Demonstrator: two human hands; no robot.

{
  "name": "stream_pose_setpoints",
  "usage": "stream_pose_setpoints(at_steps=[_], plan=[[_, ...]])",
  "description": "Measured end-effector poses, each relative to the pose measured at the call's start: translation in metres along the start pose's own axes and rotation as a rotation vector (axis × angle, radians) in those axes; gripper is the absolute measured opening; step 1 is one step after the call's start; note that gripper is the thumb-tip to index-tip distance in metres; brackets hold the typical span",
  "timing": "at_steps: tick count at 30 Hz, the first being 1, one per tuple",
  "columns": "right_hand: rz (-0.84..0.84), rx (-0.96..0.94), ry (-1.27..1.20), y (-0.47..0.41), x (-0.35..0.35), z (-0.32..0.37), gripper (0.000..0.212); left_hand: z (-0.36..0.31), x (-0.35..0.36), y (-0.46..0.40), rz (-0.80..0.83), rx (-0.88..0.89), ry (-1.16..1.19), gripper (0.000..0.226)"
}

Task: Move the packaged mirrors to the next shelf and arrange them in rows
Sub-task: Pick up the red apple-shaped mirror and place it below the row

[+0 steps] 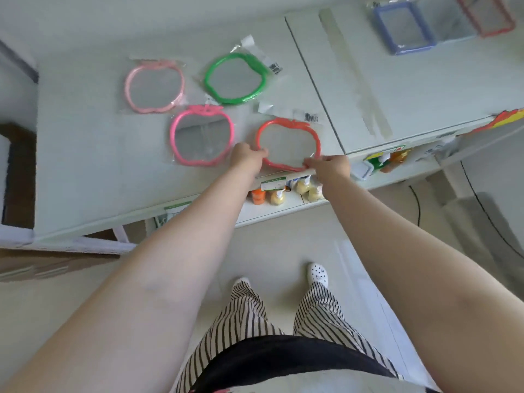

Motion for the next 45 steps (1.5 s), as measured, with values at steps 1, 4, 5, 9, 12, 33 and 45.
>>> stream_pose_setpoints(at_steps=[1,4,5,9,12,33,45], plan=[[-0.019,0.007,-0.044,0.004,-0.004,-0.006,0.016,0.001,0.002,0.002,0.044,0.024,0.015,0.018],[-0.089,0.004,-0.177,0.012,-0.025,-0.024,0.022,0.002,0.018,0.010,0.168,0.057,0.126,0.012],[-0.104,0.005,-0.220,0.014,-0.034,-0.029,0.025,0.002,0.027,0.014,0.210,0.057,0.167,0.019],[-0.159,0.024,-0.359,0.021,-0.077,-0.054,0.033,-0.004,0.067,0.035,0.280,0.104,0.113,0.027],[-0.222,0.032,-0.429,0.024,-0.115,-0.078,0.040,-0.013,0.104,0.058,0.357,0.140,0.115,0.023],[-0.413,0.026,-0.374,-0.029,-0.416,-0.196,0.043,-0.052,0.398,0.188,0.547,0.179,0.095,0.032],[-0.469,0.123,-0.359,-0.119,-0.483,-0.164,0.022,-0.134,0.492,0.145,0.666,0.208,0.025,0.033]])
Point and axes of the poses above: each hand's wrist, its own y-axis away from the middle knuckle, its own x-axis out of the palm, z = x × y, the point moved 4 cm from there along -y, towards the middle knuckle
